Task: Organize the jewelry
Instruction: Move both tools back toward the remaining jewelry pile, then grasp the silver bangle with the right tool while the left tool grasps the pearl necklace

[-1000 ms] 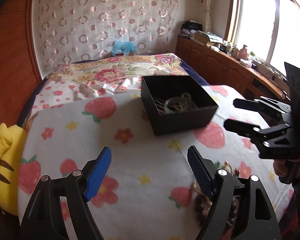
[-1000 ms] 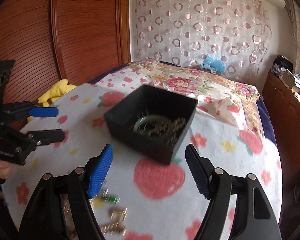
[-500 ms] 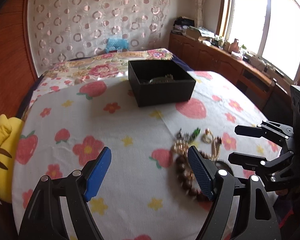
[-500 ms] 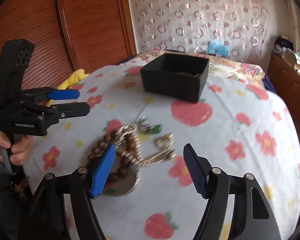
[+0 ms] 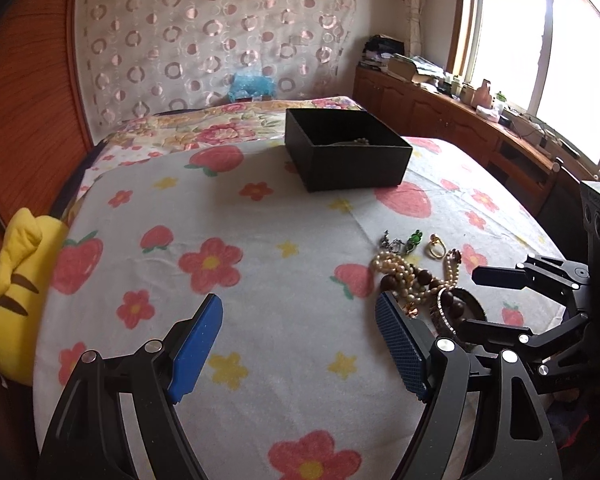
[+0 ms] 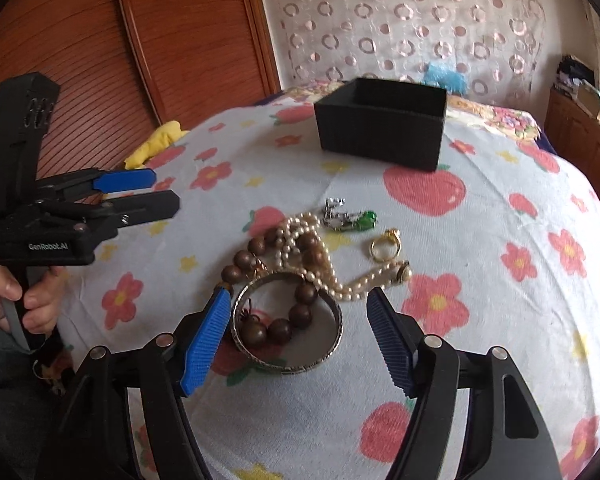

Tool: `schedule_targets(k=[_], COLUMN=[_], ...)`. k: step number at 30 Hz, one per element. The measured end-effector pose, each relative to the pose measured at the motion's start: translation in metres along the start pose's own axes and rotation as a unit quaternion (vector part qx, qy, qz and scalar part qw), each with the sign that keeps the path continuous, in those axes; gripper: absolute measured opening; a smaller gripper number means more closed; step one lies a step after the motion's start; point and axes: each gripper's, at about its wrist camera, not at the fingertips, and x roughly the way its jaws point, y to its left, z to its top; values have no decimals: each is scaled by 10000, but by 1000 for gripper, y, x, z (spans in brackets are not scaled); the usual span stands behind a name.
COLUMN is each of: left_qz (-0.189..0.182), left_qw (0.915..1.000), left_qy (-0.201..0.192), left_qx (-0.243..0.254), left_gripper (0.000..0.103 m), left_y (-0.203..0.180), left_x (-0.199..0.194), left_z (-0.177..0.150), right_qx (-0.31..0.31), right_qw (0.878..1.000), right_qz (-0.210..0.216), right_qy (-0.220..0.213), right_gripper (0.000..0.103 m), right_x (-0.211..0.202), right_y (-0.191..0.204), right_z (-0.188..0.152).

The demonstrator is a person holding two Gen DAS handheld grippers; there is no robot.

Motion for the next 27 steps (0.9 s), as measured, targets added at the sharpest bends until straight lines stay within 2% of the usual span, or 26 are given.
schedule_targets(k=[10,13,15,27], left_qz=[-32,-65,-94,-320], left_qw=[10000,9999,9999,9991], left_qy=[30,41,64,244], left_qx=[-86,-71,-49,132], left_gripper=[76,76,76,76], left_y=[1,-3,-5,-29], left_x=[6,8,10,23], left_z=[-5,-7,-8,-8], right_qx=[-119,-150,-177,-219], right_qw=[9997,9997,9996,9997], right_qz=[58,89,98,-67], right_qy=[190,192,192,-127], right_gripper=[73,62,62,62], right_x=[7,6,4,-25], right_y=[6,5,4,-6], right_z=[-4,-5,-7,-10])
